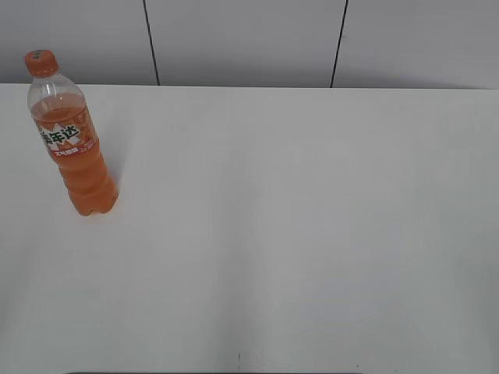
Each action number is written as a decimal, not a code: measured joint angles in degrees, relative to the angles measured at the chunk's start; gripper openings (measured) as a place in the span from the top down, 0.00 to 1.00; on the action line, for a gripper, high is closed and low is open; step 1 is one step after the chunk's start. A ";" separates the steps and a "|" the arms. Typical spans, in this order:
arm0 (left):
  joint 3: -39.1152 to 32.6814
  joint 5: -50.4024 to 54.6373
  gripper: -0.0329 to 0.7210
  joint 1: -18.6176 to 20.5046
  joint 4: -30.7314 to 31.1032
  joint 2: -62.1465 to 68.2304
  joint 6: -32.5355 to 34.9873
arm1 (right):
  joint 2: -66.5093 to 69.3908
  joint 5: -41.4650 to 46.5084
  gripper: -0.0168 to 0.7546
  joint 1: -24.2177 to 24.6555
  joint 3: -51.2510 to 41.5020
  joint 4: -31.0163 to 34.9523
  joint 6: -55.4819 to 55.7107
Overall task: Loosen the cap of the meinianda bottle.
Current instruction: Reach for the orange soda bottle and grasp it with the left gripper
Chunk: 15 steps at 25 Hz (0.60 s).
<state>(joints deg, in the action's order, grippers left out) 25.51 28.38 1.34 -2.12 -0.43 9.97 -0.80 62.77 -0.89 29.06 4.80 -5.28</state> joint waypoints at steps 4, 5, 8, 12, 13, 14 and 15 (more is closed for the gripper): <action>-5.06 -11.91 0.21 0.00 0.00 0.00 0.09 | 0.00 0.00 0.26 0.00 0.00 0.00 0.00; -6.02 -14.12 0.22 0.00 0.00 0.00 0.09 | 0.00 0.00 0.26 0.00 0.00 0.00 0.00; -6.87 -16.04 0.23 0.00 0.05 0.00 0.12 | 0.00 0.00 0.26 0.00 0.00 0.00 0.00; -6.87 -17.41 0.26 0.00 -0.13 0.06 0.12 | 0.00 0.00 0.26 0.00 0.00 0.06 0.05; -6.87 -18.00 0.26 0.00 -0.13 0.43 0.12 | 0.00 0.00 0.26 0.00 0.00 0.06 0.05; -6.87 -18.51 0.26 0.00 -0.13 1.22 0.12 | 0.00 0.00 0.26 0.00 0.00 0.06 0.05; -6.87 -19.25 0.26 0.00 -0.13 2.19 0.12 | 0.00 0.00 0.26 0.00 0.00 0.06 0.05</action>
<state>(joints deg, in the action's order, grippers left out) 18.64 9.13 1.34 -2.25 1.77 10.09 -0.80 62.77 -0.89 29.06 4.86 -5.23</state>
